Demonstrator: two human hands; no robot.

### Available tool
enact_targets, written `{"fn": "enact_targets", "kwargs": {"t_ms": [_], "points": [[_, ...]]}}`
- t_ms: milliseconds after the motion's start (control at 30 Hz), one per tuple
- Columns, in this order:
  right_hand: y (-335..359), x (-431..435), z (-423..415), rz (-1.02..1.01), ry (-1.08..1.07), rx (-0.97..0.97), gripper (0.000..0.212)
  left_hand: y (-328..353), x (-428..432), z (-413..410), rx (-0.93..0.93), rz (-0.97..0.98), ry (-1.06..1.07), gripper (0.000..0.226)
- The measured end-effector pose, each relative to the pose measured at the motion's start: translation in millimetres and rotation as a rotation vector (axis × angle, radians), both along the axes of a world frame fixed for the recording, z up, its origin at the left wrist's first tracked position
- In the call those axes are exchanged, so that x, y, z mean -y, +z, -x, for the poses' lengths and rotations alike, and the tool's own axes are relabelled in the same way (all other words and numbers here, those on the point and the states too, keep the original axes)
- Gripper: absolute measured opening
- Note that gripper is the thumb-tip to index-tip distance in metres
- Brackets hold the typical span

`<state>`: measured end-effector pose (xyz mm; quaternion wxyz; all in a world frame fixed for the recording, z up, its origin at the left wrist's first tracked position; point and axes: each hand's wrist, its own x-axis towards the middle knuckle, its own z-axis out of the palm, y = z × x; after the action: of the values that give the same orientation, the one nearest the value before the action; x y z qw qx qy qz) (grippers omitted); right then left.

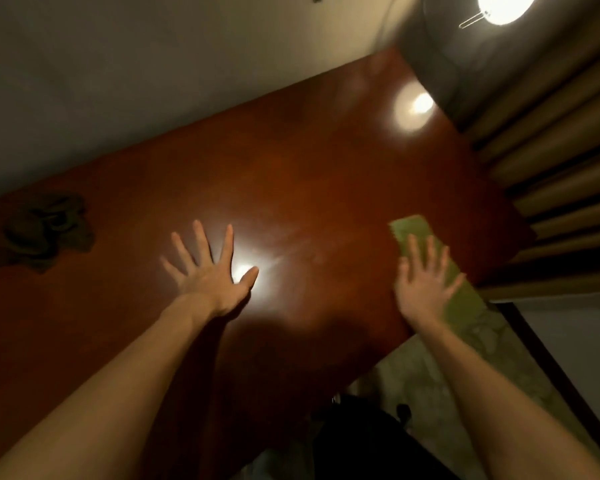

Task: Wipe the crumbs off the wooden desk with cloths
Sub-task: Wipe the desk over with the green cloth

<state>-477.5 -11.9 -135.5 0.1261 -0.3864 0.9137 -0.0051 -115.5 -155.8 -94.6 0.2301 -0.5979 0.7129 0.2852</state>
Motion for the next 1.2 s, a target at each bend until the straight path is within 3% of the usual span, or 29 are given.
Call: {"fn": "enact_targets", "kwargs": {"t_ms": [167,333,433,567,633,733,900,1000,1100,1200], "points": [[18,10,123,-0.048,-0.198,0.045,0.073,-1,-2,5,0.019,-0.041,0.017,0.092],[12,133,104,0.013,-0.079,0.039,0.071,8,5,12,0.109,-0.117,0.012,0.090],[9,209,20,0.020,0.253,0.036,0.066,10,8,16,0.136,-0.137,0.010,0.091],[14,255,-137,0.030,0.907,0.086,0.057,15,9,20,0.180,-0.171,0.021,0.091],[14,263,-165,0.006,1.053,0.098,0.055,15,12,22,0.204,-0.176,0.012,0.092],[7,281,-115,0.078,0.918,0.072,0.056,17,12,19,0.174,-0.187,-0.007,0.092],[7,302,54,0.008,0.309,0.048,0.060,14,8,11,0.113,-0.131,-0.020,0.091],[11,302,104,-0.041,0.086,0.052,0.064,6,7,11,0.122,-0.085,-0.049,0.093],[10,314,84,-0.027,0.030,0.029,0.065,4,5,6,0.087,-0.068,-0.040,0.093],[8,337,23,0.029,0.213,0.049,0.065,2,3,4,0.037,-0.047,-0.037,0.093]]}}
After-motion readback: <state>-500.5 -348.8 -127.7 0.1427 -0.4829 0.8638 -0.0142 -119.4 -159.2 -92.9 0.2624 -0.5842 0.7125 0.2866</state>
